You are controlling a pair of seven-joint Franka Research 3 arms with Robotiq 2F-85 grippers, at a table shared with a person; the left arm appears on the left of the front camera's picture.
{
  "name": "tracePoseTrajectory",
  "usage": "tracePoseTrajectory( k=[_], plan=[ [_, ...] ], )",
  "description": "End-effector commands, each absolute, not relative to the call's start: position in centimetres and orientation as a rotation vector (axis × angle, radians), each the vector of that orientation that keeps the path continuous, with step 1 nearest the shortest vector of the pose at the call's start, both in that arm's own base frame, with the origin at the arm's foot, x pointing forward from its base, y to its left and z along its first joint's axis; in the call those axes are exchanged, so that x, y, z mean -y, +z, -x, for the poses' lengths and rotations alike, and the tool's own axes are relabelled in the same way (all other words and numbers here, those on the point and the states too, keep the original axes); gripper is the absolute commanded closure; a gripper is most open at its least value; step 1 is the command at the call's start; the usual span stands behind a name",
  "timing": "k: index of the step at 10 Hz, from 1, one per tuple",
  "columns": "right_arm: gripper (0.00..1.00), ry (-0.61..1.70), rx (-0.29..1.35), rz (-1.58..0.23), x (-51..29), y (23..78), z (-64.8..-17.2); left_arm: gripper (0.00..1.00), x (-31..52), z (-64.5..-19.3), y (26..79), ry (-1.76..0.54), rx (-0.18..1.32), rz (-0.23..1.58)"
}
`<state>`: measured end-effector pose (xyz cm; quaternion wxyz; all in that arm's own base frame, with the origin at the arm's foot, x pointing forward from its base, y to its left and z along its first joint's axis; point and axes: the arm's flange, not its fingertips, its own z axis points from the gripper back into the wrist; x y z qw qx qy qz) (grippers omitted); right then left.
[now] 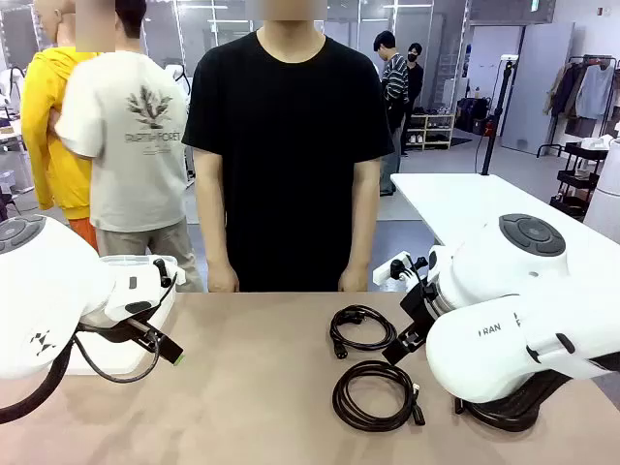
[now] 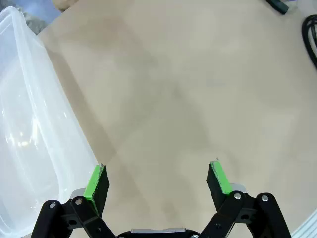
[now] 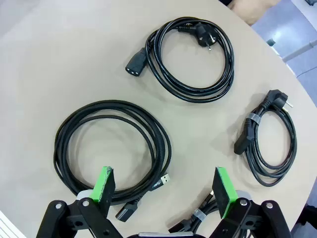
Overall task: Organize and store the cables.
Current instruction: Place the Power Cable into the Organizing box.
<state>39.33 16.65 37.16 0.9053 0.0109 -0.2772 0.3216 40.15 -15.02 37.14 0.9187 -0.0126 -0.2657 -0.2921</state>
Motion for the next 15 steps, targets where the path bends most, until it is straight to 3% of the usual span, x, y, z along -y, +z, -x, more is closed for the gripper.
tracePoseTrajectory(
  k=[1,9,10,13,15],
  plan=[
    [0.0,0.664,0.573,-0.023,-16.7,37.2,-39.3,0.0,15.1,-40.1,37.1,-0.601,0.546,0.026],
    [0.0,0.666,0.573,-0.022,-16.6,37.2,-39.3,0.0,15.1,-40.1,37.1,-0.602,0.546,0.026],
    [0.0,0.745,0.597,0.017,-15.4,40.6,-39.8,0.0,14.6,-40.2,40.1,-0.686,0.573,0.097],
    [0.0,0.923,0.584,-0.085,-10.5,48.4,-39.1,0.0,9.5,-37.3,46.9,-0.806,0.564,0.239],
    [0.0,1.037,0.539,-0.266,-5.5,52.4,-38.0,0.0,5.0,-33.9,51.0,-0.97,0.562,0.314]
  ],
)
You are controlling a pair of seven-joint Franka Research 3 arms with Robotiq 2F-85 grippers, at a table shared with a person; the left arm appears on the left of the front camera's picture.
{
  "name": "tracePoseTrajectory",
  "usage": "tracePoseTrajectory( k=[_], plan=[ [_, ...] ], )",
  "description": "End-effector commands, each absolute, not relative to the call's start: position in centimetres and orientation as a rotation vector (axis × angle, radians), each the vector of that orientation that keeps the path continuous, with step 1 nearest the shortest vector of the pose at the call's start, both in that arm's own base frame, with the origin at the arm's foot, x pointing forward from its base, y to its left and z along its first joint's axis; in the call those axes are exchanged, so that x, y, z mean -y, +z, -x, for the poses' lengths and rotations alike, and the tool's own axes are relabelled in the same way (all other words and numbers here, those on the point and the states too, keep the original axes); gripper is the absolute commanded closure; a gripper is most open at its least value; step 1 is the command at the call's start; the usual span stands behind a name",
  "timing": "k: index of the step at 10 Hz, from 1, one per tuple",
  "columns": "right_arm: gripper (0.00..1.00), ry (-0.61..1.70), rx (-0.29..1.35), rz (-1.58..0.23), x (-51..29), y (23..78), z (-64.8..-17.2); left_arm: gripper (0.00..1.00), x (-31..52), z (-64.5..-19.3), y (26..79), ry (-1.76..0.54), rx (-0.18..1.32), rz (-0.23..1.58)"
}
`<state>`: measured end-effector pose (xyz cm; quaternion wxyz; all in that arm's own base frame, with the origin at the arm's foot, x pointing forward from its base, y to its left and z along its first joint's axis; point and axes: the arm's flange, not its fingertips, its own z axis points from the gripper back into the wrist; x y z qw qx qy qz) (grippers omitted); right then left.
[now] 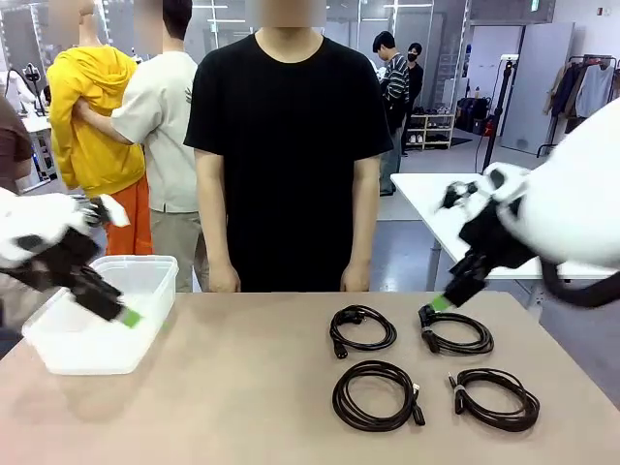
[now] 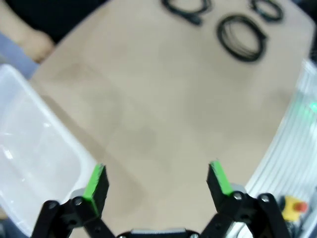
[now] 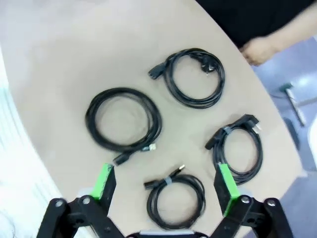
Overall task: Organize and store the cables.
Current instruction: Place the Power Cable into the Organizing box.
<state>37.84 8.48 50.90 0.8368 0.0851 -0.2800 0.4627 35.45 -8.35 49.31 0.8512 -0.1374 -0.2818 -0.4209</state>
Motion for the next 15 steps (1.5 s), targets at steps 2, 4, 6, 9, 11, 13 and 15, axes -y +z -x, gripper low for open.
tracePoseTrajectory(
  k=[2,4,6,9,11,13,15],
  plan=[
    [0.0,1.019,0.629,-0.347,-0.4,53.8,-35.6,0.0,0.3,-31.4,52.7,-0.984,0.626,0.305],
    [0.0,0.906,0.707,-0.397,5.1,53.0,-32.0,0.0,-3.7,-29.2,52.8,-0.868,0.673,0.3],
    [0.0,0.819,0.764,-0.418,8.8,50.9,-29.1,0.0,-6.6,-27.4,52.5,-0.761,0.755,0.3],
    [0.0,0.768,0.801,-0.429,10.1,49.3,-27.7,0.0,-6.8,-27.3,52.8,-0.707,0.768,0.279],
    [0.0,0.743,0.781,-0.411,12.8,52.8,-29.8,0.0,-9.0,-28.3,54.9,-0.727,0.752,0.274],
    [0.0,0.743,0.781,-0.411,12.8,52.8,-29.8,0.0,-9.0,-28.3,54.9,-0.727,0.752,0.274],
    [0.0,0.743,0.781,-0.411,12.8,52.8,-29.8,0.0,-9.0,-28.3,54.9,-0.727,0.752,0.274]
  ],
)
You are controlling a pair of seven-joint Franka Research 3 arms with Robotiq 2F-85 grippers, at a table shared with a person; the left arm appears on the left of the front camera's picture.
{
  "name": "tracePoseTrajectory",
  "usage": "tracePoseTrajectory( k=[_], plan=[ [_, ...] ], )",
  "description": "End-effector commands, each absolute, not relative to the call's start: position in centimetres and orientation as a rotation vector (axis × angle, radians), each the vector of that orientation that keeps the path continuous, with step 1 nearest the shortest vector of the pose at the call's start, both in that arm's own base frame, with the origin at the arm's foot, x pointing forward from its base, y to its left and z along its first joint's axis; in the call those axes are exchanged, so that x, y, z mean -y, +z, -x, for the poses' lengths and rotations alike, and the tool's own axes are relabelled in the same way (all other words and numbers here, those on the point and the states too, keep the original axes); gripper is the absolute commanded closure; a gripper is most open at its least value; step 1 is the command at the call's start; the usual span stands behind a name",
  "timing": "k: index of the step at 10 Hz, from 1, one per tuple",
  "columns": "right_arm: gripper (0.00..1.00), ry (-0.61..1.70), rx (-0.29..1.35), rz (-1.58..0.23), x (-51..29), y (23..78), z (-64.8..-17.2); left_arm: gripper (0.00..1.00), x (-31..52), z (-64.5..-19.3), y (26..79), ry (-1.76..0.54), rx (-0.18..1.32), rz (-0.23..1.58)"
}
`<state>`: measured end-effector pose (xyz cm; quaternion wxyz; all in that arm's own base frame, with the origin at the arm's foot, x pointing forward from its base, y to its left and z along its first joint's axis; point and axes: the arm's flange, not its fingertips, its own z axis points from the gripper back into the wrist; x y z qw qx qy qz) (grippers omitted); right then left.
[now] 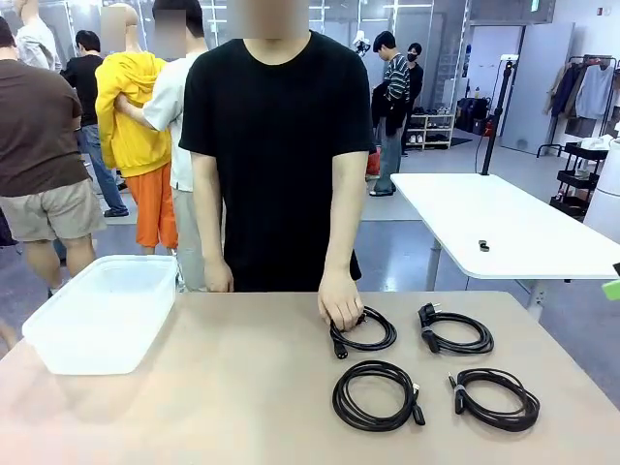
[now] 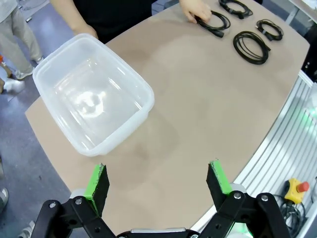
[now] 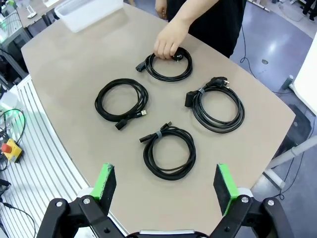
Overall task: Organize and store the cables.
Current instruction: Place the Power Cable into the Organizing box.
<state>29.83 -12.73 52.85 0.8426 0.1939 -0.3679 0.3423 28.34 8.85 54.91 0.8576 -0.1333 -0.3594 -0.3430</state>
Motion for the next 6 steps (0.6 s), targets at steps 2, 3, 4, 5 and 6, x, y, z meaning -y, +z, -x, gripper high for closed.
tracePoseTrajectory(
  k=[2,3,4,5,6],
  plan=[
    [0.0,0.743,0.781,-0.411,12.81,52.75,-29.81,0.0,-8.99,-28.27,54.87,-0.727,0.752,0.274],
    [0.0,0.743,0.781,-0.411,12.81,52.75,-29.81,0.0,-8.99,-28.27,54.87,-0.727,0.752,0.274],
    [0.0,0.743,0.781,-0.411,12.81,52.75,-29.81,0.0,-8.99,-28.27,54.87,-0.727,0.752,0.274],
    [0.0,0.743,0.781,-0.411,12.81,52.75,-29.81,0.0,-8.99,-28.27,54.87,-0.727,0.752,0.274],
    [0.0,0.743,0.781,-0.411,12.81,52.75,-29.81,0.0,-8.99,-28.27,54.87,-0.727,0.752,0.274]
  ],
)
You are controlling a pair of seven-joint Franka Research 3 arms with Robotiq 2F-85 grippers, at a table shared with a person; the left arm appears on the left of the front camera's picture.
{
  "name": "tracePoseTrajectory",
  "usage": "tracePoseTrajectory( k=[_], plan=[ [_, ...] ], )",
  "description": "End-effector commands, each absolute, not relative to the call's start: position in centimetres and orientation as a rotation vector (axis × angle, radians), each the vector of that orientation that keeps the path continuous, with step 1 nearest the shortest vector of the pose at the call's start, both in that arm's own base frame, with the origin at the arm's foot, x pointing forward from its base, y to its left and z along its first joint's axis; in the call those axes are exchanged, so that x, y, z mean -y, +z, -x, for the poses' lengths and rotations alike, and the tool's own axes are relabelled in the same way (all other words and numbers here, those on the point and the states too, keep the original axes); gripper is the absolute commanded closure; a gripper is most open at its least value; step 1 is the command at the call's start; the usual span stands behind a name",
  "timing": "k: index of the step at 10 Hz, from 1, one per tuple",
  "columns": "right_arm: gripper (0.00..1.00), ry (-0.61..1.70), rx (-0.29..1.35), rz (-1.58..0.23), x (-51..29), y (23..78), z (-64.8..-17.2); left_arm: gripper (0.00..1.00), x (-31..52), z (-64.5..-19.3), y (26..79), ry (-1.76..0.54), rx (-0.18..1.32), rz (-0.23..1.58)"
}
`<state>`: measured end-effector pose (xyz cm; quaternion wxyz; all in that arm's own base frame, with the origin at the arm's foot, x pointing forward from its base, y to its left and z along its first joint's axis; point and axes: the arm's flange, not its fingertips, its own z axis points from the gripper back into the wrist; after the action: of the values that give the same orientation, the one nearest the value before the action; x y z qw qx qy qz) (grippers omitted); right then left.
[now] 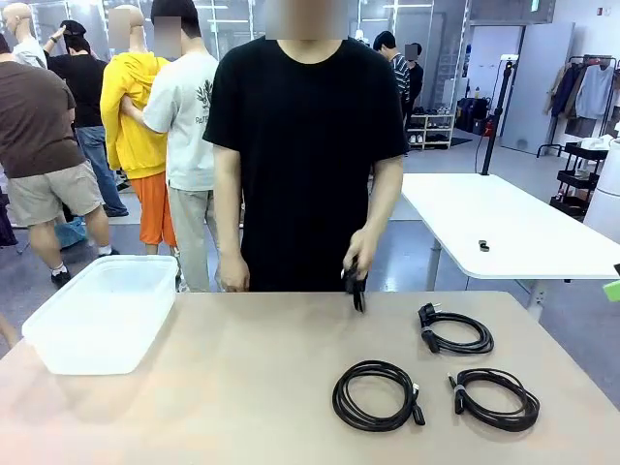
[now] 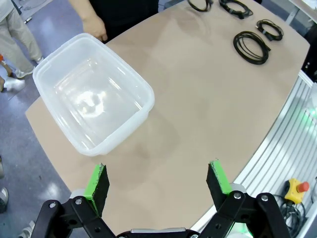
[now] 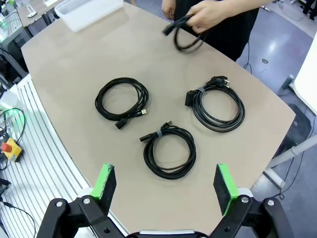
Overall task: Organize and store the cables.
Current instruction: Place the Power Cable into the Organizing box.
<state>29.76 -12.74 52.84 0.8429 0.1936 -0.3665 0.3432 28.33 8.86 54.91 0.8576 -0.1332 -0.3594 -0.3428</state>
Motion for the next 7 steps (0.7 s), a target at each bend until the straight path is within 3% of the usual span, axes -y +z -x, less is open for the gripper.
tracePoseTrajectory(
  k=[1,7],
  plan=[
    [0.0,0.743,0.781,-0.411,12.81,52.75,-29.81,0.0,-8.99,-28.27,54.87,-0.727,0.752,0.274],
    [0.0,0.743,0.781,-0.411,12.81,52.75,-29.81,0.0,-8.99,-28.27,54.87,-0.727,0.752,0.274]
  ],
)
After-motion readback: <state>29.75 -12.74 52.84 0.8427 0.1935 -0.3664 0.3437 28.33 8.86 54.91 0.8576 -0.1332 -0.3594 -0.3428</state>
